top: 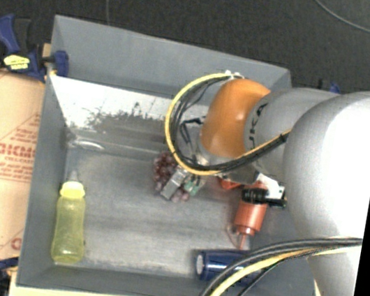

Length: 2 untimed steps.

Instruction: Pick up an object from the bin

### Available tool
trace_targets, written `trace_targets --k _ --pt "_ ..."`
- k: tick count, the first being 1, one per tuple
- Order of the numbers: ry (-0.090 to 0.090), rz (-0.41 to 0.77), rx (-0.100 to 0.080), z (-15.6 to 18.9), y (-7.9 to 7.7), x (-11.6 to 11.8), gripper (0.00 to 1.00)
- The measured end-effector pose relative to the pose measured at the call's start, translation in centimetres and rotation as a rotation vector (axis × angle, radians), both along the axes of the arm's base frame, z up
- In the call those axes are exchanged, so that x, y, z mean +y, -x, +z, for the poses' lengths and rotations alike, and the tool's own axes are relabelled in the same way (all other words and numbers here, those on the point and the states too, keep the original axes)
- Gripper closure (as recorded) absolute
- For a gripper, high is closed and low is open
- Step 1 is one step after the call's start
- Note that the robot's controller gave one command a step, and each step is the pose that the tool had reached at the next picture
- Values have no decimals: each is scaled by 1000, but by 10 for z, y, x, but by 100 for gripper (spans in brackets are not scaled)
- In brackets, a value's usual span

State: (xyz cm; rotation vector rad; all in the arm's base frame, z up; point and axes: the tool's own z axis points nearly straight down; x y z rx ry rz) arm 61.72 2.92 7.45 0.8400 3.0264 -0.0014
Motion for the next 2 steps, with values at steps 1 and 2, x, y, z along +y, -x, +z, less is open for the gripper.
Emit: trace_targets --k 1,2 --pt "0 1 0 0 0 0 100" --pt "0 2 2 13 1 -1 100"
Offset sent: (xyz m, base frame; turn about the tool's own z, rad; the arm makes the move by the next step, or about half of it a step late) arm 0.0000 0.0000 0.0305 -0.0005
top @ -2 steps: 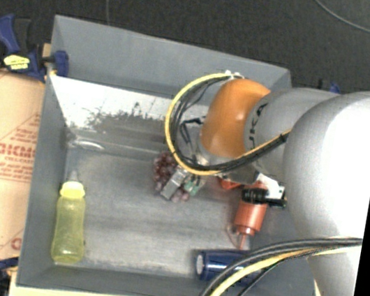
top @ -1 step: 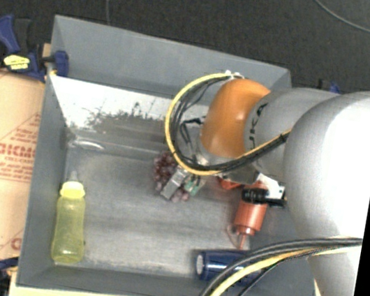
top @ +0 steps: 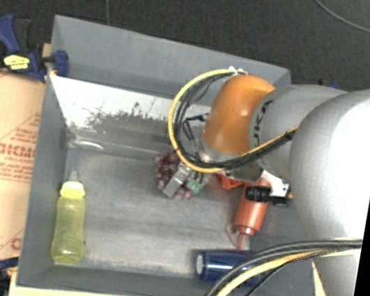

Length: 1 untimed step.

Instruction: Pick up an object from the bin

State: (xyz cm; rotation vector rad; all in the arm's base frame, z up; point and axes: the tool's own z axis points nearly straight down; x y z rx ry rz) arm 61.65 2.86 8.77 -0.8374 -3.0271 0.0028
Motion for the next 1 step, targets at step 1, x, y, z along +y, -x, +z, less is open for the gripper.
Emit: trace_targets --k 1 --pt "0 1 0 26 0 0 100"
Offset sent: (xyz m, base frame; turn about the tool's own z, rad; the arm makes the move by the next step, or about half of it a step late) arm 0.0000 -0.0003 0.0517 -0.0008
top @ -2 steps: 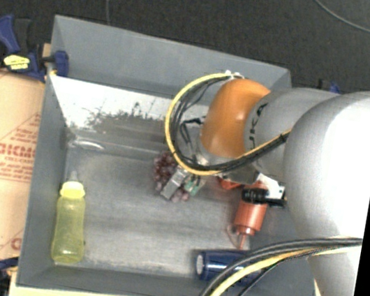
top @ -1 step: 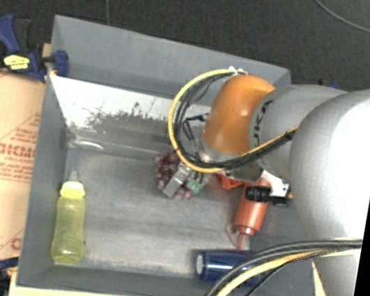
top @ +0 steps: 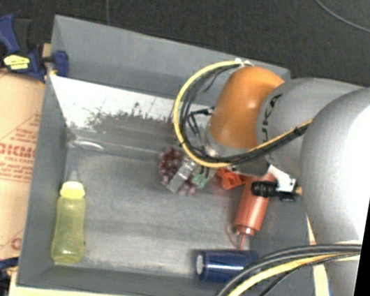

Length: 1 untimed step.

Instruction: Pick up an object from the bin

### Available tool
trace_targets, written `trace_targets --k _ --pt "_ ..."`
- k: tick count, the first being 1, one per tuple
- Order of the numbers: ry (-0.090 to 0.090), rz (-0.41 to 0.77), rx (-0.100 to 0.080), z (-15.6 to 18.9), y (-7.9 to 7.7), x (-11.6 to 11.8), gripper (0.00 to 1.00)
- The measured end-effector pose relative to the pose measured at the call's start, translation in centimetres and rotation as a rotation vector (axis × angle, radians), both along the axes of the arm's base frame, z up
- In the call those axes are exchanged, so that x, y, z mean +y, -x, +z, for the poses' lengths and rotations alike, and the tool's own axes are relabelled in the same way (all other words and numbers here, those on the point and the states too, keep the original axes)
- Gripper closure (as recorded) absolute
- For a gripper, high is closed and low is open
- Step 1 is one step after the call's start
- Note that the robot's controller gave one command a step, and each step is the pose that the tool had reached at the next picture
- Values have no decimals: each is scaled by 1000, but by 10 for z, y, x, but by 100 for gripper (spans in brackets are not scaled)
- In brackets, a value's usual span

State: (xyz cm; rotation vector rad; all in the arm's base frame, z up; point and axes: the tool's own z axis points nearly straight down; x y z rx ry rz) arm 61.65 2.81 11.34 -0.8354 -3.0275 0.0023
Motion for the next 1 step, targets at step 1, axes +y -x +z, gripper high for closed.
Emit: trace_targets --k 1 --pt "0 1 -3 19 -1 -1 100"
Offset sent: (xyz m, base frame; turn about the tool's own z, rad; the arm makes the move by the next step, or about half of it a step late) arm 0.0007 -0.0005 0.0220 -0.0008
